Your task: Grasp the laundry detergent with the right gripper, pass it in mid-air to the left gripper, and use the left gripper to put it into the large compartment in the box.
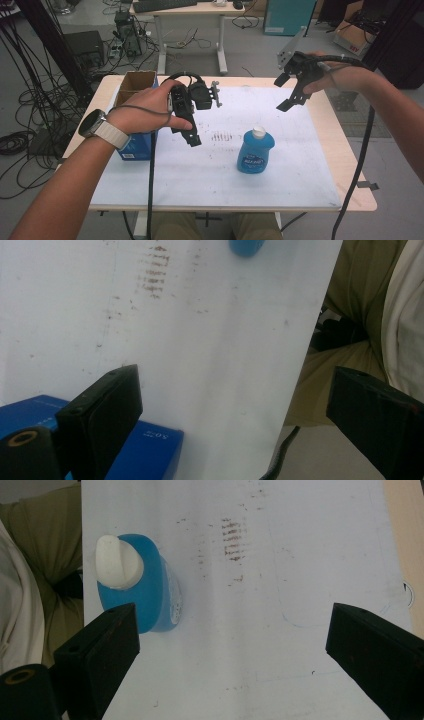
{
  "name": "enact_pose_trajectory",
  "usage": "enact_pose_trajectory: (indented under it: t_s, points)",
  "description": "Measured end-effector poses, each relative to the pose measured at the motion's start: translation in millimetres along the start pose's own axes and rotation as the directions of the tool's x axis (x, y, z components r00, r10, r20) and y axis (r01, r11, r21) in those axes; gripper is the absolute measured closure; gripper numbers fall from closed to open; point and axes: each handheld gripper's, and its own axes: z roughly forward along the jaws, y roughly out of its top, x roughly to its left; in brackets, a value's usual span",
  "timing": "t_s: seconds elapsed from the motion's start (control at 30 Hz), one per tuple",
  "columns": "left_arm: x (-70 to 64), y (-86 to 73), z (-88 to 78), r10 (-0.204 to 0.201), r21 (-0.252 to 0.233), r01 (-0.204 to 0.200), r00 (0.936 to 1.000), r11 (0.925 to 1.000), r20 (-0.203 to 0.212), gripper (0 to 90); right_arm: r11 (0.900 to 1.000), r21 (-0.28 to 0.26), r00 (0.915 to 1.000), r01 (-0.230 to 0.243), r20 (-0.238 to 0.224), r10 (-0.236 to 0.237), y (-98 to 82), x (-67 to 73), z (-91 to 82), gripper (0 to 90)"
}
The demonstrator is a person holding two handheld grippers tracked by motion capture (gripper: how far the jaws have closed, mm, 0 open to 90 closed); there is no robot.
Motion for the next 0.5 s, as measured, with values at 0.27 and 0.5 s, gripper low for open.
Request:
enact_pose_trajectory:
  t_s: [0.27,0.5]
  points:
    - [1.0,-0.7,1.1,0.005,-0.003,-0.005,1.0,1.0,-0.007,8.3,1.0,-0.011,1.0,0.0,-0.005,0.0,-7.4,8.9,2.5,6.4]
    - [4.8,1.0,-1.5,0.078,0.056,-0.077,0.9969,0.9955,-0.009,8.4,1.0,-0.025,0.9998,0.017,-0.013,-0.017,-15.1,16.4,8.6,5.9]
